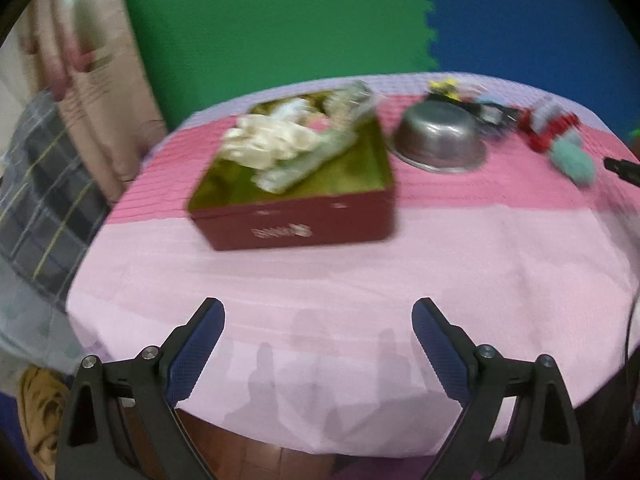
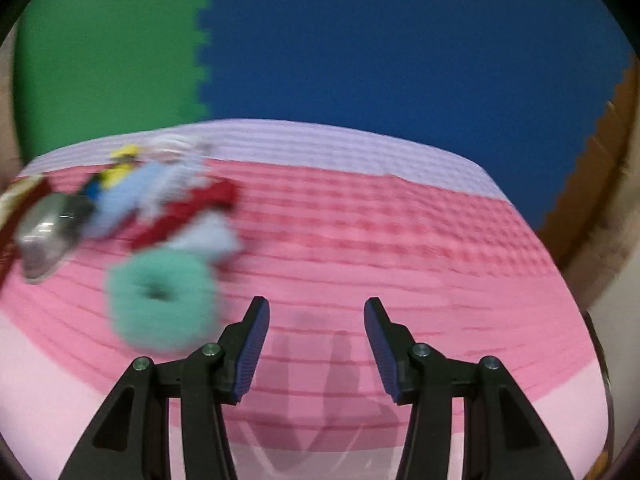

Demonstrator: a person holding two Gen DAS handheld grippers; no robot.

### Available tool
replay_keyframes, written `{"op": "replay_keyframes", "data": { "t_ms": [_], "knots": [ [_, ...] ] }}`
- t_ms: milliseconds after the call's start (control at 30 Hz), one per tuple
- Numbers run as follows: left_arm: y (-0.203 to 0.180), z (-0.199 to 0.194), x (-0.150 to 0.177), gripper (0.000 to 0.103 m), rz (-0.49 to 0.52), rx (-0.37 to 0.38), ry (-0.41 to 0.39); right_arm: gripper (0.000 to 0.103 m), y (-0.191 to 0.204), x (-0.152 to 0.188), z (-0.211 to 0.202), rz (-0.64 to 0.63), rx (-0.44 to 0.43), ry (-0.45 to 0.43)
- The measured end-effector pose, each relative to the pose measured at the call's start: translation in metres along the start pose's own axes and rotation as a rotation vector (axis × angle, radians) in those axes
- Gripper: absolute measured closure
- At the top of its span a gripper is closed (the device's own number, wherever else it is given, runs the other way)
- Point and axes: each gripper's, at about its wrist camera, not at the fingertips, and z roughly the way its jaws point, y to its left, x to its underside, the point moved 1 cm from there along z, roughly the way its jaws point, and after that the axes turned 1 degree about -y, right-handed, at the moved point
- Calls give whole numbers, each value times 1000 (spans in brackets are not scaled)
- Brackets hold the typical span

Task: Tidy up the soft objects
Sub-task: 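Grasp the white cloth near the yellow item with the left gripper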

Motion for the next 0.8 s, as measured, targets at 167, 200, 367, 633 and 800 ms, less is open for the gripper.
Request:
{"op": "replay_keyframes", "data": {
  "t_ms": [167, 200, 367, 633, 800],
  "knots": [
    [-24, 3, 7, 10, 37, 126, 56, 52, -41, 6, 16, 195, -60, 74],
    [-28, 4, 7, 10, 39, 147, 69, 51, -43, 8, 17, 217, -78, 86],
    [-64, -2, -4, 10, 58, 312, 105, 51, -44, 9, 20, 251, -118, 88],
    [-114, -11, -81, 10, 52, 472, 69, 43, -44, 8, 22, 252, -176, 74],
    [-119, -5, -143, 10, -40, 538, 105, 43, -44, 10, 19, 263, -211, 62]
  ]
}}
